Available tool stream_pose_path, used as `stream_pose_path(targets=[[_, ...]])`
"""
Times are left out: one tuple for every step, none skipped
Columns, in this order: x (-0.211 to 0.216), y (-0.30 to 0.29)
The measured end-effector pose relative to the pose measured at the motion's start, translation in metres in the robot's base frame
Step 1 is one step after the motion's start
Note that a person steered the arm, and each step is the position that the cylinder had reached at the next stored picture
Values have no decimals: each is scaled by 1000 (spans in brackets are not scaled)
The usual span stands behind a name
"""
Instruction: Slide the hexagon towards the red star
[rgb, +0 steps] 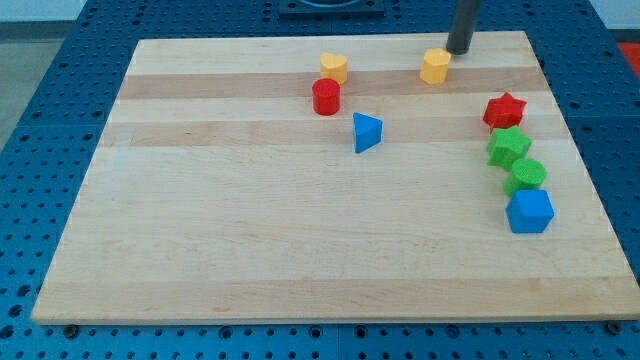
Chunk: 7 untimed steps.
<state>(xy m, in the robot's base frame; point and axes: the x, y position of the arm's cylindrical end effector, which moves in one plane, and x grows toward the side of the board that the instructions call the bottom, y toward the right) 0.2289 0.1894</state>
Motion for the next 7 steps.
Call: stream_pose_path(targets=[[1,0],[-18,-3],[-25,-54],[-25,-67],[-25,-67],[-3,-67],[-3,-67]])
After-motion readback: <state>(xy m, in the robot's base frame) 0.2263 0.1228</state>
